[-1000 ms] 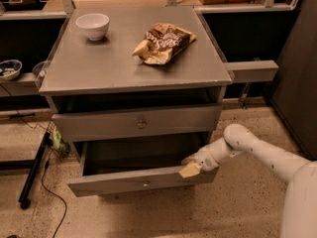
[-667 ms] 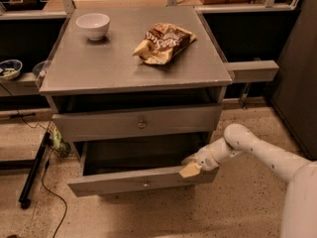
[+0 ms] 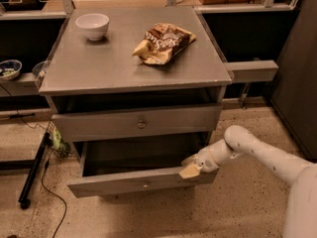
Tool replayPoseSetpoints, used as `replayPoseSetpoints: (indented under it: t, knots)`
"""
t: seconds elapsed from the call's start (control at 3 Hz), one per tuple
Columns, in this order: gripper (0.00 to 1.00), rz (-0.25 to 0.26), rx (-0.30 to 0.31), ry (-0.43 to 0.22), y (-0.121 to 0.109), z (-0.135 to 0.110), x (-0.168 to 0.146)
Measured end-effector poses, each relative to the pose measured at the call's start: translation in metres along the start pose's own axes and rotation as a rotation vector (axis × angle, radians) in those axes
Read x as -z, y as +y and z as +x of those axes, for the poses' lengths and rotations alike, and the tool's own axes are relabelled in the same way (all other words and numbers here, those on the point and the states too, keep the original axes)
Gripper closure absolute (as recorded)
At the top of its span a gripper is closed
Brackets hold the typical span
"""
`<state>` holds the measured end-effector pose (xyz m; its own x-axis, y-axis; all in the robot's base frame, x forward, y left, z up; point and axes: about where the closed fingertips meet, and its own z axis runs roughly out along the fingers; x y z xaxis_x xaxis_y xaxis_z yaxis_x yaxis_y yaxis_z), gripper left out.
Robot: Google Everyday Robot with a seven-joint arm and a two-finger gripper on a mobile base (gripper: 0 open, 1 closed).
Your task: Open middle drawer
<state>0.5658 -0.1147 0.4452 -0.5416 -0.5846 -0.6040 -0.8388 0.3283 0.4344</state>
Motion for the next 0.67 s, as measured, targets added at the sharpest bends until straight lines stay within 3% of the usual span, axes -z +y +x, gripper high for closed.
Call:
replayPoseSetpoints:
  t: [0.67]
  knots:
    - [1.00, -0.001, -0.002, -0.004, 0.0020, 0.0008, 0.0001]
